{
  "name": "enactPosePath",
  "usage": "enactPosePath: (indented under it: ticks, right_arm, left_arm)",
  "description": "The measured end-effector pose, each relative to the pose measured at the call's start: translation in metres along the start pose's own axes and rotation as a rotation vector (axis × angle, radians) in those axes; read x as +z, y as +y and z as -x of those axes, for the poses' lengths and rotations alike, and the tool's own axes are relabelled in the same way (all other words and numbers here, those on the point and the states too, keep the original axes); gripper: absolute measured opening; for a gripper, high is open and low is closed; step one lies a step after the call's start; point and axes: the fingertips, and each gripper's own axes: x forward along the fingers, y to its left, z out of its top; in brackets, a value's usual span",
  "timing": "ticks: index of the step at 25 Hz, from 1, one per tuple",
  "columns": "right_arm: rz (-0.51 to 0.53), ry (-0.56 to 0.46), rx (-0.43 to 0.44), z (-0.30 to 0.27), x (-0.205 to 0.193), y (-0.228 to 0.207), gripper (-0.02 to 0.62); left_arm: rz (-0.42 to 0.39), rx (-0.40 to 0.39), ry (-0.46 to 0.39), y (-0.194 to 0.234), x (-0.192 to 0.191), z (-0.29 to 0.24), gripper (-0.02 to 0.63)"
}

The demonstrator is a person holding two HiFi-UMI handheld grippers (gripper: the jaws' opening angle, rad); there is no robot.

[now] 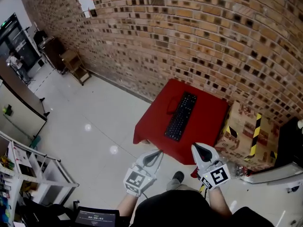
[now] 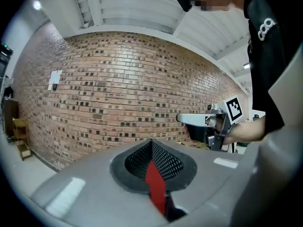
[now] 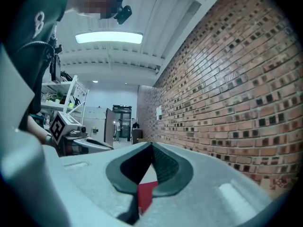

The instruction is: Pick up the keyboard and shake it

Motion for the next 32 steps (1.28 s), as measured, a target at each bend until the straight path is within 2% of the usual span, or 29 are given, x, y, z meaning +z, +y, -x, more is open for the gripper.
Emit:
enactPosePath:
  ticks: [4,9,14,18,22,24,25,26,30,32]
  right_arm:
    - [-0.010,0.002,-0.021,-0.015,-0.004,-0.035,-0.009]
    - [-0.046,0.025,-0.054,-0.023,-0.016,-0.068,-0.009]
    - [-0.074,0.063,-0.079,-0.033,-0.031,-0.081,-0.009]
    - [-0.089,0.112,-0.091,-0.043,-0.042,-0.089,-0.009]
    - [-0.075,0.171,-0.138,-0.058,-0.056,-0.110,-0.009]
    - [-0.073,0.196,-0.182,-0.069,-0.060,-0.124,-0.009]
    - [-0.075,0.205,-0.203,-0.076,-0.061,-0.130,-0.009]
    - [-0.078,0.213,-0.222,-0.085,-0.061,-0.135,-0.009]
    - [-0.076,0.248,-0.254,-0.129,-0.057,-0.141,-0.009]
    - [-0.079,0.274,-0.269,-0.149,-0.061,-0.141,-0.009]
  left_arm:
    - [-0.009,-0.017,0.012,0.016,0.002,-0.041,0.017]
    - [0.060,-0.061,0.055,0.022,0.001,-0.079,0.017]
    - [0.082,-0.089,0.136,0.039,-0.015,-0.102,0.017]
    - [0.133,-0.124,0.191,0.064,-0.031,-0.124,0.017]
    - [0.197,-0.162,0.326,0.096,-0.068,-0.156,0.017]
    - [0.265,-0.198,0.403,0.114,-0.096,-0.171,0.018]
    - [0.314,-0.226,0.436,0.123,-0.110,-0.178,0.047]
    - [0.372,-0.256,0.464,0.132,-0.123,-0.186,0.077]
    - [0.625,-0.362,0.574,0.167,-0.177,-0.221,0.108]
    - [0.710,-0.408,0.660,0.179,-0.215,-0.236,0.121]
